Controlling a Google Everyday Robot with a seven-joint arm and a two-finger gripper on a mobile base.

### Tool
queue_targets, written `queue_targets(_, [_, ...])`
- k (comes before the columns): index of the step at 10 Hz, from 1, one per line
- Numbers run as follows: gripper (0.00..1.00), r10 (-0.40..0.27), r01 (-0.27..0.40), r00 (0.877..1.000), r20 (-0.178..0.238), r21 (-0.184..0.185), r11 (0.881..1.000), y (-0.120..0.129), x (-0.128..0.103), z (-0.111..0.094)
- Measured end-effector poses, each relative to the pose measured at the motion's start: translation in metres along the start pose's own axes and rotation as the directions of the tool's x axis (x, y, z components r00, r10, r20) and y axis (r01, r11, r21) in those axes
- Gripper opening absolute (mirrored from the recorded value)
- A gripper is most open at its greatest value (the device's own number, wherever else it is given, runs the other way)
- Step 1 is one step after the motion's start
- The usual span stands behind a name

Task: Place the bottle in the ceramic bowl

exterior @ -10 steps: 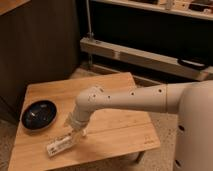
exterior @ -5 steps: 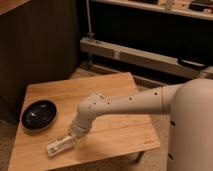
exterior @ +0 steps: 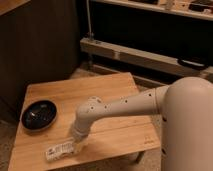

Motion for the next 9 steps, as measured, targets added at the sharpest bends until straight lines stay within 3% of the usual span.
queue_targets(4, [0.64,0.004,-0.004,1.0,0.003,-0.034,0.999,-0.006,-0.007,0.017])
queue_targets(5, [0.6,0.006,-0.006,1.0,0.001,-0.043,0.999,-0.007,-0.009,0.02])
queue_targets(7, [0.38,0.013,-0.012,1.0,0.007,-0.055,0.998,-0.012,-0.013,0.024])
queue_targets(9, [0.21,0.013,-0.013,1.0,0.004,-0.042,0.999,-0.02,-0.02,0.018])
